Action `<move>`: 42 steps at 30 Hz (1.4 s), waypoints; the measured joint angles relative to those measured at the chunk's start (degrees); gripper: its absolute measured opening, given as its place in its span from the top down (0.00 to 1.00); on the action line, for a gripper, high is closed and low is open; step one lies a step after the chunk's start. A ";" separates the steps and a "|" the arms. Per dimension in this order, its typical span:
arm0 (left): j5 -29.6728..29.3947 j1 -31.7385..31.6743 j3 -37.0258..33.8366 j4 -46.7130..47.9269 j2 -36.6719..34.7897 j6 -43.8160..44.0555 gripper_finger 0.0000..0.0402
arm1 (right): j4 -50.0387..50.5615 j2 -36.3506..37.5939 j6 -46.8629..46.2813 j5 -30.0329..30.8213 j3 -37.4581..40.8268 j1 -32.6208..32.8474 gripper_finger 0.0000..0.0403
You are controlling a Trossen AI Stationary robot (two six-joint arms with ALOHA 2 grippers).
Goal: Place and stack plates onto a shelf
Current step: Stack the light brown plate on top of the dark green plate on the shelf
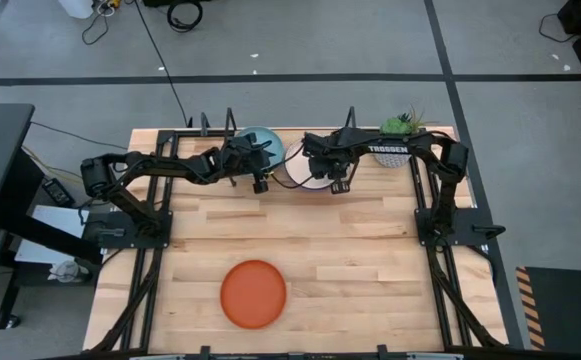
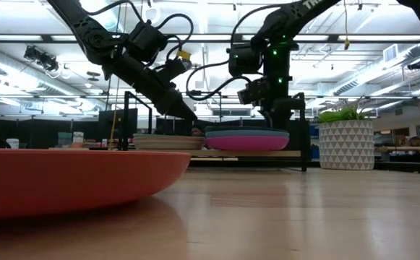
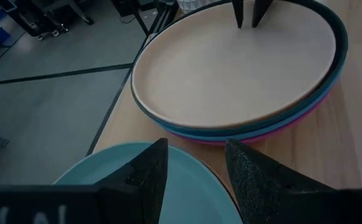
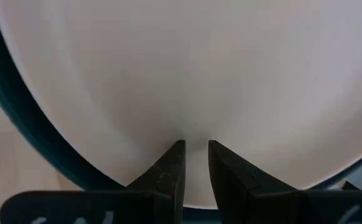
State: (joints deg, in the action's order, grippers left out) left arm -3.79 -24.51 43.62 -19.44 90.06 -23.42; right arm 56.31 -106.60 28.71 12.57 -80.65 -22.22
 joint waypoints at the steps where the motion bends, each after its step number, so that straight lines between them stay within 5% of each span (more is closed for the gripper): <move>1: 0.01 -0.01 0.00 0.00 0.00 0.00 0.58 | -1.04 0.14 -0.08 0.62 0.60 -0.04 0.81; 21: -2.16 -0.10 0.10 1.88 -0.09 -2.80 0.58 | -17.08 0.04 -0.19 -4.79 2.80 -1.33 0.81; 34: -18.10 -0.02 0.02 0.90 0.00 -7.78 0.58 | -20.01 -0.01 2.47 -5.37 3.35 -1.02 0.81; 42: -17.66 -1.28 0.00 1.75 0.02 -6.34 0.58 | -18.43 0.01 2.95 -5.39 3.35 -0.83 0.81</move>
State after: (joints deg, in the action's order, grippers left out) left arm -21.46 -25.80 43.62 -17.69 90.08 -29.76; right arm 37.88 -106.59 31.66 7.18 -77.30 -23.05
